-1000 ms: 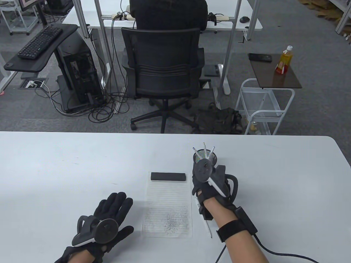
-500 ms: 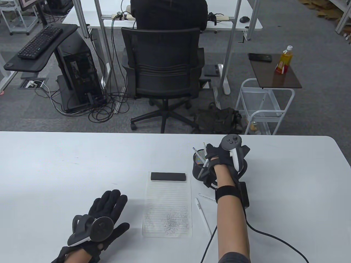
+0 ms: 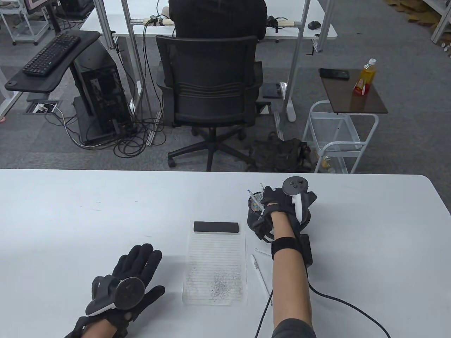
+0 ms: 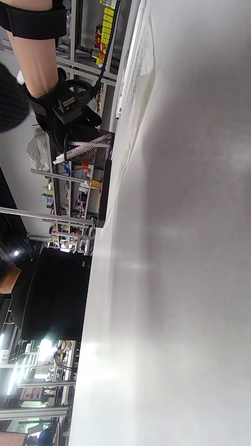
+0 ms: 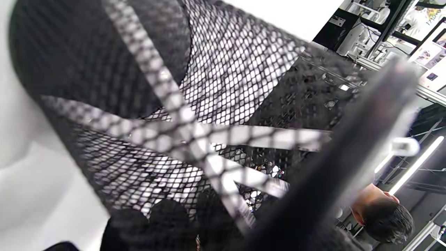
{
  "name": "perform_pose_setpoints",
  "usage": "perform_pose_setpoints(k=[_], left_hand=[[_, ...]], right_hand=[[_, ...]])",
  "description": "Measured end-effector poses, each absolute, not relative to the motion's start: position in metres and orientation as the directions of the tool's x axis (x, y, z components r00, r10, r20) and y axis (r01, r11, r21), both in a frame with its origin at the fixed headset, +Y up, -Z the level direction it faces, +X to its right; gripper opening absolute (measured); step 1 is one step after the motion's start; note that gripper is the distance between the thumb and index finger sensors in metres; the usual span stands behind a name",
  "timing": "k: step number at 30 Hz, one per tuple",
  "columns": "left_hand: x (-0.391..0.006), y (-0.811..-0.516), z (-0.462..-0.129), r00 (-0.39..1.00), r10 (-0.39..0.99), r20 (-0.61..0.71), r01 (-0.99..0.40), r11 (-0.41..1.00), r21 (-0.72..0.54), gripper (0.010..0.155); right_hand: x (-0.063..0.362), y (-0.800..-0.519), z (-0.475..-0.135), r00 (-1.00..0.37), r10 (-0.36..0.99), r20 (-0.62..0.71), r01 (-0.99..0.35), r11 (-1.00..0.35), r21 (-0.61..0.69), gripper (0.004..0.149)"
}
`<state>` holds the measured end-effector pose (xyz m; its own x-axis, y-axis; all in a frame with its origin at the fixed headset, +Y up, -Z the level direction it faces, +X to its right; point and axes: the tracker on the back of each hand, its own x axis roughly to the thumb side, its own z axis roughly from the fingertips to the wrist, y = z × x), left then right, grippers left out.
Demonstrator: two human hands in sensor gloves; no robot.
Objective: Press to extend mechanical pencil leads
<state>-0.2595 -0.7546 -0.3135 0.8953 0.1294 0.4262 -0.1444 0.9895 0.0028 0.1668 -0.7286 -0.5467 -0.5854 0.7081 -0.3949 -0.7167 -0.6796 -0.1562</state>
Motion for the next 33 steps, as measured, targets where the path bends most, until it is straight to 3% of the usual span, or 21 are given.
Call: perform_pose_setpoints(k=[4,10,14,16,19,25,31,33], left_hand=[[-0.259,-0.755,-0.314,0.894,0.132,0.428,-0.146,0.989,-0.001,0.091],[-0.256,-0.755,-0.313,0.889,0.13,0.44,-0.141,0.99,-0.006,0.09],[-0.254,-0.756,-0.313,0.885,0.129,0.447,-0.14,0.99,-0.007,0.091],[-0.253,-0.757,-0.313,0.883,0.134,0.45,-0.143,0.99,-0.014,0.091],[-0.252,-0.761,-0.314,0.882,0.141,0.45,-0.143,0.989,-0.03,0.091],[-0.253,-0.761,-0.314,0.882,0.148,0.448,-0.151,0.988,-0.03,0.09],[-0.252,-0.761,-0.314,0.88,0.143,0.453,-0.148,0.989,-0.024,0.091],[-0.251,-0.761,-0.314,0.88,0.142,0.453,-0.145,0.989,-0.028,0.091]], right_hand=[[0.169,-0.719,-0.541,-0.558,0.753,-0.35,-0.752,-0.636,-0.17,0.045],[0.178,-0.691,-0.521,-0.502,0.834,-0.229,-0.806,-0.547,-0.226,0.051],[0.186,-0.664,-0.499,-0.415,0.906,-0.078,-0.869,-0.421,-0.26,0.052],[0.187,-0.652,-0.482,-0.338,0.936,0.094,-0.921,-0.309,-0.236,0.052],[0.181,-0.648,-0.458,-0.328,0.926,0.189,-0.932,-0.283,-0.227,0.05],[0.159,-0.666,-0.413,-0.048,0.961,0.271,-0.998,-0.036,-0.05,0.044],[0.143,-0.713,-0.404,0.21,0.962,0.173,-0.972,0.187,0.139,0.042],[0.14,-0.726,-0.407,0.254,0.953,0.162,-0.952,0.218,0.214,0.049]])
